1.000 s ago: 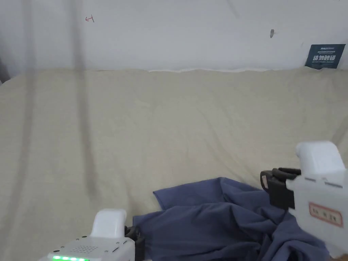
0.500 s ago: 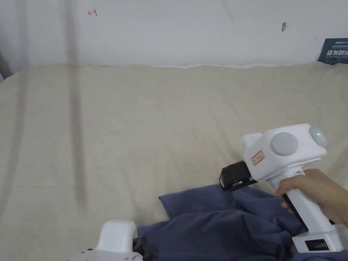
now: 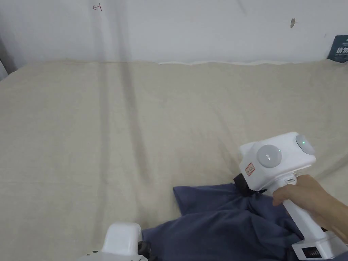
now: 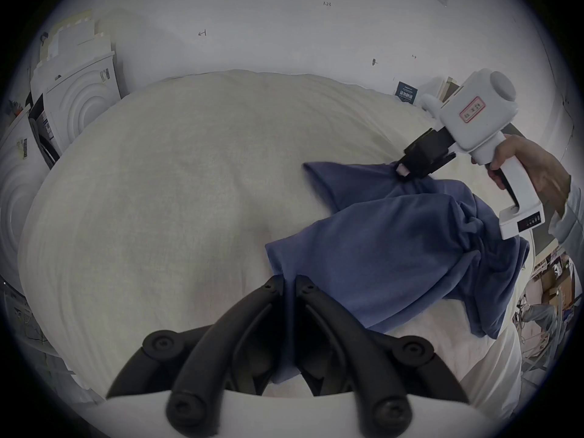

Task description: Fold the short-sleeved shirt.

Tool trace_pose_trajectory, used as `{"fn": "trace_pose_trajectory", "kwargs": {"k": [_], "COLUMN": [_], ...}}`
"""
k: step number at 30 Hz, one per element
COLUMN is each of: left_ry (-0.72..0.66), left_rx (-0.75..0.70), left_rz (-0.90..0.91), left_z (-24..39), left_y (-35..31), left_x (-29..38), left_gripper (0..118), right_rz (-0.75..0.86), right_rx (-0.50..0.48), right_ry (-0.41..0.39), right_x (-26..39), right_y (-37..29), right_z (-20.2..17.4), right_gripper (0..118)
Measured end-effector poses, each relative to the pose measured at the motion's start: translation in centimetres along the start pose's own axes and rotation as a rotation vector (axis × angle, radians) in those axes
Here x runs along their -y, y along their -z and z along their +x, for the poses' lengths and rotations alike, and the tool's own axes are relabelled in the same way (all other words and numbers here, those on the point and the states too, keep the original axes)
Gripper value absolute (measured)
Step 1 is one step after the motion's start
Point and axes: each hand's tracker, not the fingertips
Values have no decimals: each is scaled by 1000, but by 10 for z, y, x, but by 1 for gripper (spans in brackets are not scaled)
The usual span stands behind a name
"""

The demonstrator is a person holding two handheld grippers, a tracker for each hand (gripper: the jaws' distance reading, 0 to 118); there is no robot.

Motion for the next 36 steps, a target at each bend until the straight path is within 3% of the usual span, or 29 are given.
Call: {"fn": "trace_pose_trajectory", "kwargs": {"k": [1,2,4,6,12,16,23,32,36], "left_ry": [-1,1,8,7,4,12,48,95,123], "left_rx": [-3,-4,-20,-20,-22,-42,-86,-201,-239], "left_rz": [0,-6,-2,1,62,95,181,380,504], "left_z": [1,2,5,6,4,5,8,-10,-9], "left_y": [-1,-2,-9,-14,-32,-56,-98,-178,-230], "left_x": [0,0,-2,-4,-13,-28,-53,-118,-153], "left_gripper": [7,7,7,7,7,7,7,7,7], "right_rz": [3,8,26,45,98,165,334,580,694], "right_rx": [13,-37,-68,-114,-154,-104,-123,-70,-96], "right_ry": [-3,22,132,191,236,210,300,413,421], "right_x": [0,1,1,1,10,19,38,74,92], "right_y": [-2,-4,-11,-21,-64,-107,-206,-346,-402], "right_z": [1,7,18,29,45,52,98,179,189], "right_gripper": [13,12,9,8,8,7,7,7,7]}}
